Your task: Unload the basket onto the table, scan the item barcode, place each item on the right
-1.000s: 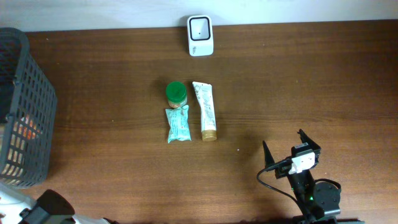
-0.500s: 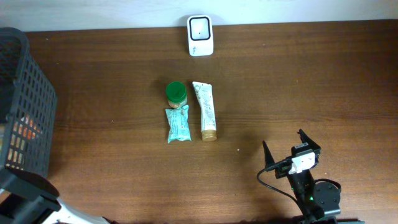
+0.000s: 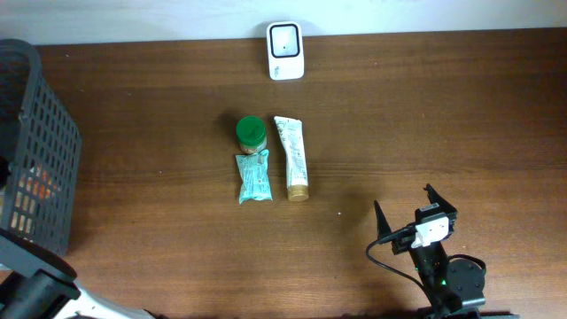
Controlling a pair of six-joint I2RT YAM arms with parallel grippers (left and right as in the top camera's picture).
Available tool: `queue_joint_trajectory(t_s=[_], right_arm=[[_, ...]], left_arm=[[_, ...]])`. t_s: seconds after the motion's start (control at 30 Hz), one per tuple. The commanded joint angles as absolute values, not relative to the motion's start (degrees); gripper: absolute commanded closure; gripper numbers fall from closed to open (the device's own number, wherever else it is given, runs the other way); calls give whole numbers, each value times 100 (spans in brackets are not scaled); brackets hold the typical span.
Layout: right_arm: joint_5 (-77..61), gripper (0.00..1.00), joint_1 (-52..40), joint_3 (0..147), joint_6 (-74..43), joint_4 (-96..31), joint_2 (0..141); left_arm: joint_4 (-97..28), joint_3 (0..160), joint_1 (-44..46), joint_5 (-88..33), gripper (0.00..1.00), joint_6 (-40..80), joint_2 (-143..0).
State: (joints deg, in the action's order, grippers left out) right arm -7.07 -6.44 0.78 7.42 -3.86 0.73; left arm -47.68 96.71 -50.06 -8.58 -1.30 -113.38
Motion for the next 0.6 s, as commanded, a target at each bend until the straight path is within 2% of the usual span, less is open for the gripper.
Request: queue_joint_trajectory(t_s=[0.0, 0.03, 0.2, 0.43, 0.57], right_arm=[[-681, 2, -683, 32, 676, -392, 36], [-683, 2, -683, 32, 676, -392, 36], [-681, 2, -683, 32, 676, -392, 36], [-681, 2, -683, 32, 676, -390, 36], [-681, 1, -683, 32, 676, -392, 36]], left_arm=[[-4672, 9588, -5026, -1234, 33, -482, -11657], [-4681, 9585, -5026, -1240, 37, -482, -11749], [-4709, 9570, -5026, -1240, 43, -482, -12186], [-4491, 9570, -5026, -1365, 43, -484, -12573], [-4462, 9570, -5026, -1374, 47, -484, -12691]])
